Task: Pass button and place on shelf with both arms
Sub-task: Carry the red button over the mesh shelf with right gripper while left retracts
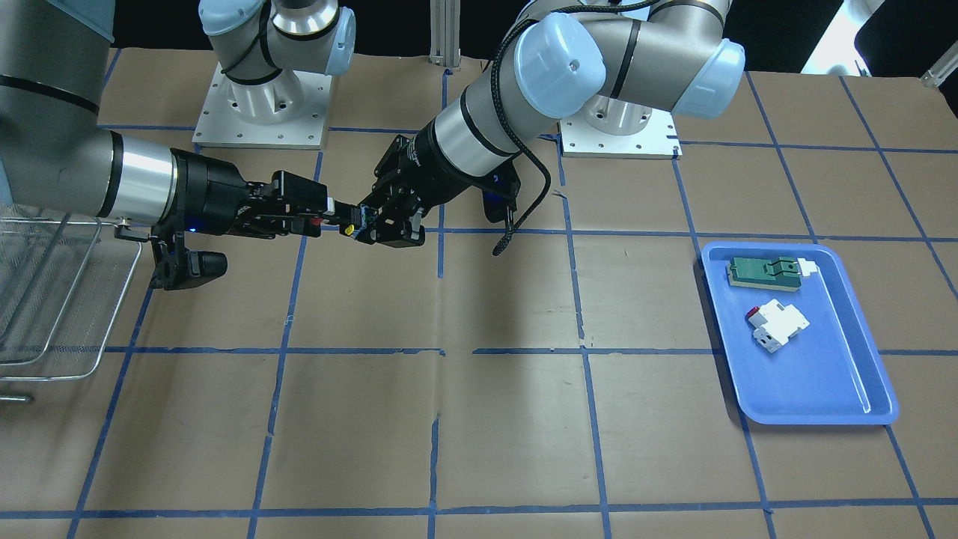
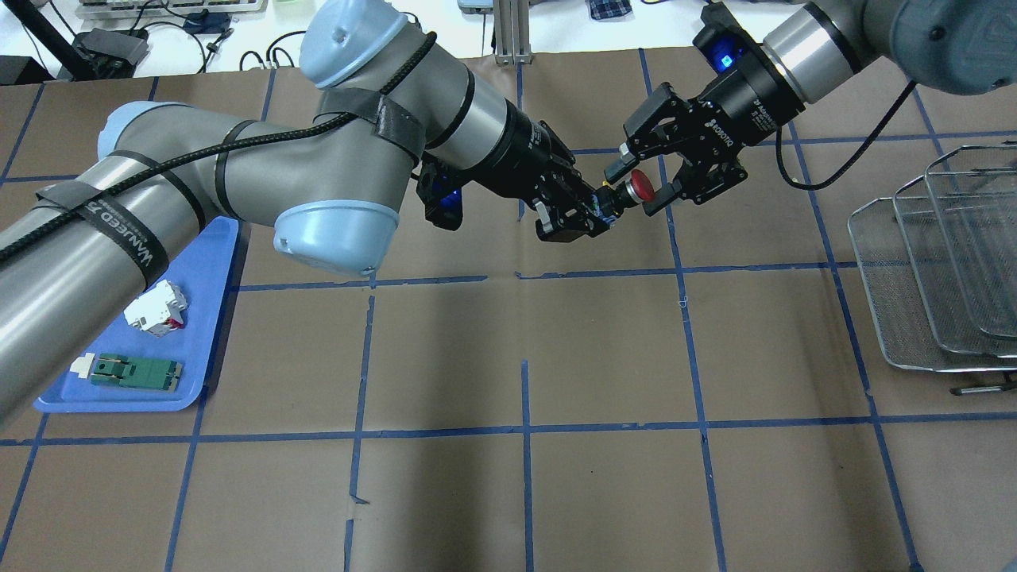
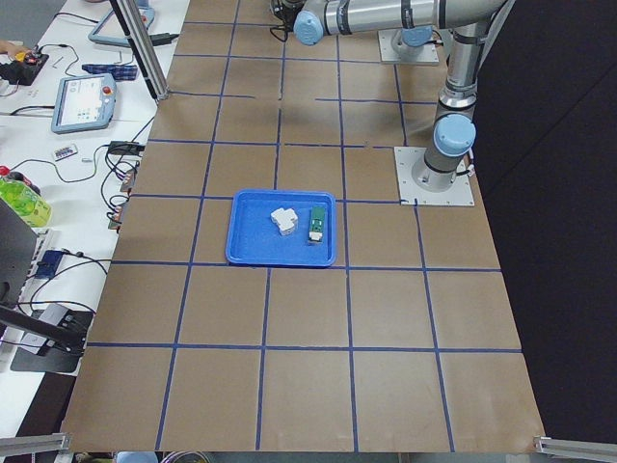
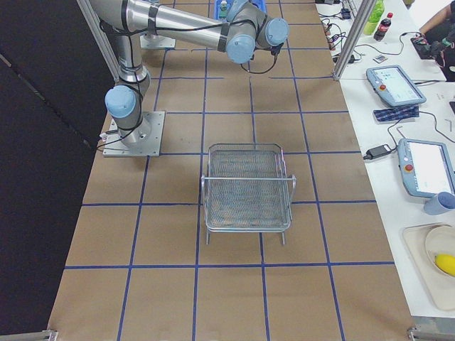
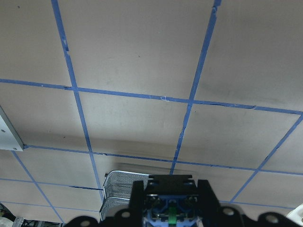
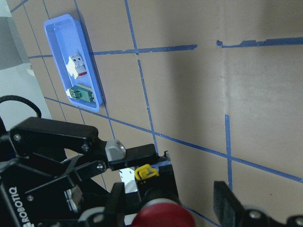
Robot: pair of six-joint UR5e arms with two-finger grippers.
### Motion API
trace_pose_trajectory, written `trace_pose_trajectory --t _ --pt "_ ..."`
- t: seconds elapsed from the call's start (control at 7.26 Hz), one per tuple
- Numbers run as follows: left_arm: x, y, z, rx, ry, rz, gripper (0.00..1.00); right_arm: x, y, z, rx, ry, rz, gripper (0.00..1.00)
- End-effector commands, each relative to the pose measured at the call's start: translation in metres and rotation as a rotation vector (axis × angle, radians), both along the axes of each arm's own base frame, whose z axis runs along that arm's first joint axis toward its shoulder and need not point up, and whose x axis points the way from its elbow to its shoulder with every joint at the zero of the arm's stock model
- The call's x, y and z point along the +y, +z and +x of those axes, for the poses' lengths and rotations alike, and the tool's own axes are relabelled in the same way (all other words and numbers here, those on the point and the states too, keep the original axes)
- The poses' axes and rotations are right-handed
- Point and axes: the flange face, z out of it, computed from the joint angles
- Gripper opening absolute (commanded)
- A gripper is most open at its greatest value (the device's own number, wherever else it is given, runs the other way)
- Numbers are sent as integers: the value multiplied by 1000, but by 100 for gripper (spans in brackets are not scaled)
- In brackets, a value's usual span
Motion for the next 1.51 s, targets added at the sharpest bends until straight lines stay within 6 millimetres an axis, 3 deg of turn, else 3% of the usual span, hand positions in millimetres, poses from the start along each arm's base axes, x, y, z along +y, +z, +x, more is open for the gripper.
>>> trace_pose_trajectory --t 0.0,0.41,0.55,0.83,0.96,1.1,1.24,1.38 --pt "1 5 -1 3 6 -2 0 0 4 -1 8 8 -18 29" --pt "3 10 1 7 20 0 0 -1 8 -2 11 7 -26 23" --pt "3 8 3 -6 24 0 68 -1 8 -1 10 8 -24 23" --pt "-2 19 6 9 31 -18 77 -2 10 -2 11 7 -29 22" --pt "-6 21 13 6 34 -32 76 -2 9 -3 12 6 -27 22" --pt "-23 22 40 0 53 -58 68 -6 12 -12 57 18 -38 23" --pt "-45 16 86 -30 -55 -189 67 -9 20 -34 206 69 -59 22" --pt "-66 11 139 -60 -133 -281 68 -10 25 -76 399 109 -49 19"
